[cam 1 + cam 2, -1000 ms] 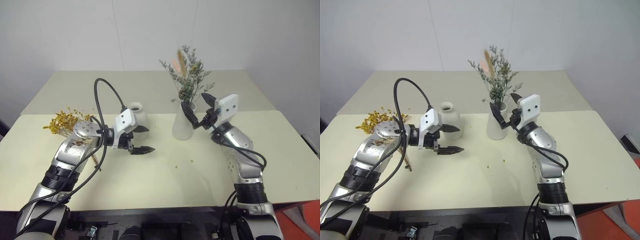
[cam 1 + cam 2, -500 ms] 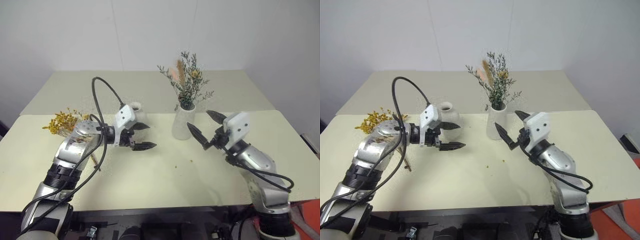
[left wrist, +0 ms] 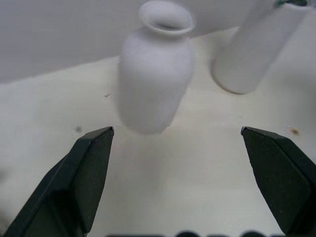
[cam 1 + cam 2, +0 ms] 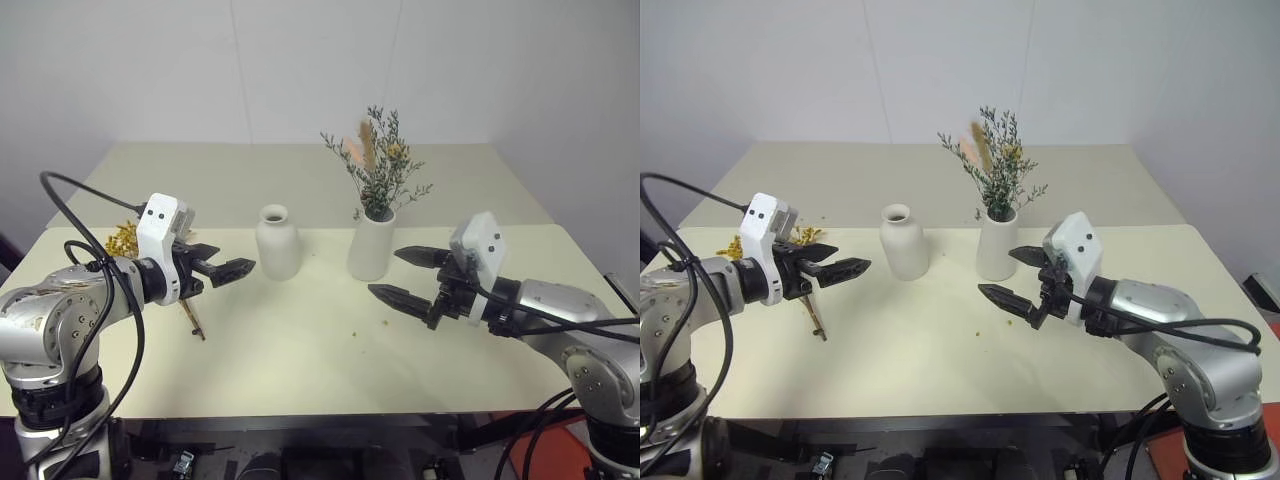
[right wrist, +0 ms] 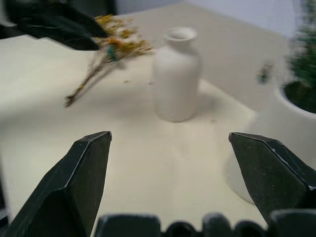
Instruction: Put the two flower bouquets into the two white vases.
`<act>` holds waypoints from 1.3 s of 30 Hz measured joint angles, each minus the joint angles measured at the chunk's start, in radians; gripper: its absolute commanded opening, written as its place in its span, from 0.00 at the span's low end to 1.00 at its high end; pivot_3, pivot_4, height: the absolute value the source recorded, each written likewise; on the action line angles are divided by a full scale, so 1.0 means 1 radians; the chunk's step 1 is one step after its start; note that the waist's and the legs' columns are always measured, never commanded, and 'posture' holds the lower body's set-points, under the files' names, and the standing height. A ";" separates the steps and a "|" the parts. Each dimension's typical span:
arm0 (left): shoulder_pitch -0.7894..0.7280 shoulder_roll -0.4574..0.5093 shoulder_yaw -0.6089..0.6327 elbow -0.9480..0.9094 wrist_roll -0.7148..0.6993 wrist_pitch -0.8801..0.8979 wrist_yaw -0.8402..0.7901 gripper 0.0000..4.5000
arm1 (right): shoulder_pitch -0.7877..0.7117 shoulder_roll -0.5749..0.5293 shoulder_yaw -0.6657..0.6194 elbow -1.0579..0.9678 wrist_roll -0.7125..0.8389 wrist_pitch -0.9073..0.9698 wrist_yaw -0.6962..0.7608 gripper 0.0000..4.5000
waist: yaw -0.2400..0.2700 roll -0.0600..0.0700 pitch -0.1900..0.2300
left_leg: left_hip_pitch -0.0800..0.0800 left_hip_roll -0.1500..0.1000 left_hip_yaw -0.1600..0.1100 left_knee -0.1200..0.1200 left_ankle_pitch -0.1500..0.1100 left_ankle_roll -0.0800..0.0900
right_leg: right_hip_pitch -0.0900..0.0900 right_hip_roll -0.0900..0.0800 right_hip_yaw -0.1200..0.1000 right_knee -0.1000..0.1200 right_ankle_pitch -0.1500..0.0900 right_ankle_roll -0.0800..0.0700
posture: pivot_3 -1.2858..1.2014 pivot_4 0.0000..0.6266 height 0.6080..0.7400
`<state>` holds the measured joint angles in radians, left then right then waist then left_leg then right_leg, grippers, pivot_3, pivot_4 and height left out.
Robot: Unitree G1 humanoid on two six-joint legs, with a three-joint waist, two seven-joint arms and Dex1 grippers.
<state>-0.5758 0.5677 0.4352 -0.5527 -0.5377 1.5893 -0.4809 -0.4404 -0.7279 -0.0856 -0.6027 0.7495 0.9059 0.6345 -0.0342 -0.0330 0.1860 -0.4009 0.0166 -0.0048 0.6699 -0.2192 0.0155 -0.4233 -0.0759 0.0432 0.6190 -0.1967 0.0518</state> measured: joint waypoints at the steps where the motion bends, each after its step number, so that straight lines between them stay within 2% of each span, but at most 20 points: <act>1: 0.006 -0.025 0.017 -0.020 0.006 0.015 0.054 1.00 | -0.022 -0.003 0.023 0.020 0.001 0.001 0.021 1.00 | 0.000 0.000 0.000 | 0.000 0.000 0.000 0.000 0.000 0.000 | 0.000 0.000 0.000 0.000 0.000 0.000 | 0.52 0.24 1.00; 4: 0.044 -0.087 0.074 -0.052 0.031 0.020 0.194 1.00 | -0.079 0.008 0.086 0.063 -0.001 0.000 0.065 1.00 | -0.007 0.000 0.000 | 0.000 0.000 0.000 -0.001 0.000 0.000 | -0.001 0.000 0.001 -0.001 0.001 -0.001 | 0.52 0.24 1.00; 9: 0.131 -0.132 0.197 -0.103 0.087 0.020 0.352 1.00 | -0.154 0.078 0.174 0.128 -0.021 -0.014 0.110 1.00 | -0.007 -0.001 0.000 | 0.000 0.000 0.000 -0.001 0.000 0.000 | -0.001 0.000 0.001 0.000 0.002 -0.003 | 0.52 0.24 1.00; 15: 0.238 -0.178 0.270 -0.167 0.113 0.020 0.405 1.00 | -0.214 0.152 0.246 0.201 -0.076 -0.067 0.150 1.00 | 0.003 -0.003 -0.001 | -0.001 -0.001 0.000 -0.001 0.000 -0.001 | -0.001 -0.001 0.000 -0.001 0.005 -0.008 | 0.52 0.24 1.00; 18: 0.233 -0.180 0.268 -0.154 0.148 0.019 0.420 1.00 | -0.233 0.189 0.278 0.237 -0.104 -0.093 0.172 1.00 | 0.008 -0.005 -0.002 | 0.000 -0.001 0.000 -0.001 0.000 -0.001 | -0.001 -0.001 0.000 -0.001 0.005 -0.008 | 0.52 0.24 1.00; 24: 0.131 -0.175 0.214 0.000 0.199 -0.029 0.428 1.00 | -0.251 0.231 0.313 0.288 -0.147 -0.112 0.202 1.00 | 0.015 -0.005 -0.003 | -0.002 -0.001 0.000 -0.001 0.000 -0.001 | -0.002 -0.001 -0.001 -0.001 0.006 -0.008 | 0.52 0.24 1.00; 32: 0.068 -0.223 0.155 0.125 0.244 -0.065 0.453 1.00 | -0.237 0.238 0.310 0.282 -0.170 -0.113 0.189 1.00 | 0.017 -0.005 -0.003 | -0.003 0.000 -0.001 -0.001 0.000 -0.001 | -0.003 0.000 -0.001 -0.001 0.006 -0.009 | 0.52 0.24 1.00; 39: 0.001 -0.218 0.114 0.285 0.274 -0.153 0.466 1.00 | -0.214 0.226 0.310 0.257 -0.183 -0.111 0.175 1.00 | 0.016 -0.005 -0.003 | -0.002 -0.001 -0.001 -0.001 0.000 -0.002 | -0.002 -0.001 -0.001 -0.002 0.006 -0.009 | 0.52 0.24 1.00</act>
<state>-0.5747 0.3495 0.5495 -0.2672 -0.2637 1.4360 -0.0154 -0.6540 -0.5018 0.2242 -0.3461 0.5668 0.7946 0.8094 -0.0177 -0.0384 0.1834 -0.4033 0.0161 -0.0053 0.6686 -0.2191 0.0140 -0.4257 -0.0765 0.0423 0.6174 -0.1908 0.0430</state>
